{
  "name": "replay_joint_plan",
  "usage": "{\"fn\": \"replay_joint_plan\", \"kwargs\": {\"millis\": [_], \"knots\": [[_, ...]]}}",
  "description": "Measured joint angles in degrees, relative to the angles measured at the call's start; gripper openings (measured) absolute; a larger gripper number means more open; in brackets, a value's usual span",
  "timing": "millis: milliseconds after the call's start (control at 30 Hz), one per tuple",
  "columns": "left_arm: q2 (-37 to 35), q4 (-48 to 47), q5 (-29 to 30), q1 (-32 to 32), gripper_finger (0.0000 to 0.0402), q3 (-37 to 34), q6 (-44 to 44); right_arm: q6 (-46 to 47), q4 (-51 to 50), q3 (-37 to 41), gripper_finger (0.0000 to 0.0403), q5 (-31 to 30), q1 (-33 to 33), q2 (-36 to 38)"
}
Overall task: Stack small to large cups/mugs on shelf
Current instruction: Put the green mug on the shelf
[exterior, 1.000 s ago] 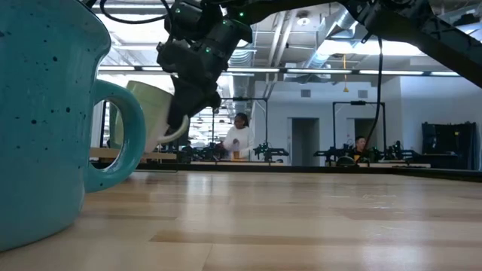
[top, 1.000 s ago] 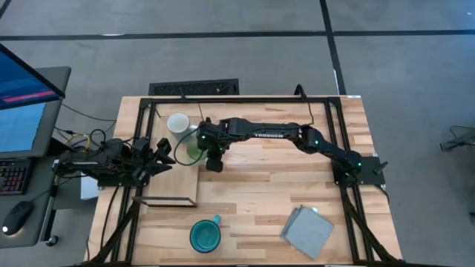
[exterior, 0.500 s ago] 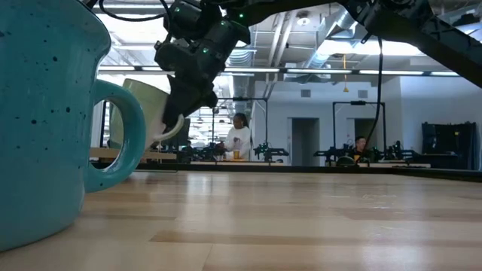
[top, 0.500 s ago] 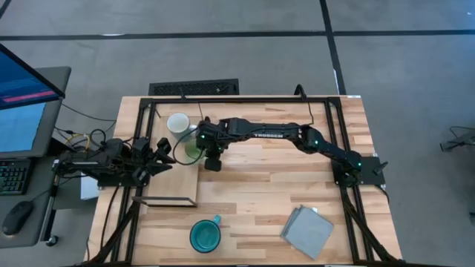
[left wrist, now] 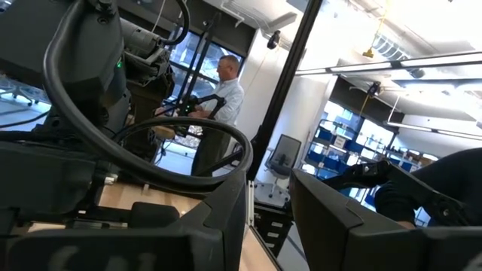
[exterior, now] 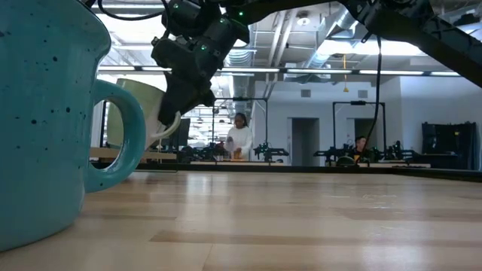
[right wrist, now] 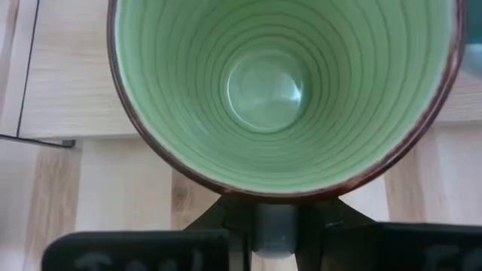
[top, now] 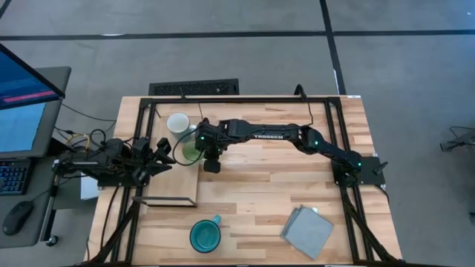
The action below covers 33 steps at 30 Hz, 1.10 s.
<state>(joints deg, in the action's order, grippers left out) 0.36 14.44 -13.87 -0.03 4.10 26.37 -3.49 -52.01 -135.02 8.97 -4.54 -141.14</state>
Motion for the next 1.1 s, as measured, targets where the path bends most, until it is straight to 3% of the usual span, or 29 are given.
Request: {"fn": "replay_joint_plan", "kwargs": {"millis": [1100], "knots": [[0.0, -1.0, 0.1, 0.0, 0.0098, 0.0, 0.3, 0.2, 1.8, 0.0, 0.0090, 0.2, 0.0, -0.1]]}}
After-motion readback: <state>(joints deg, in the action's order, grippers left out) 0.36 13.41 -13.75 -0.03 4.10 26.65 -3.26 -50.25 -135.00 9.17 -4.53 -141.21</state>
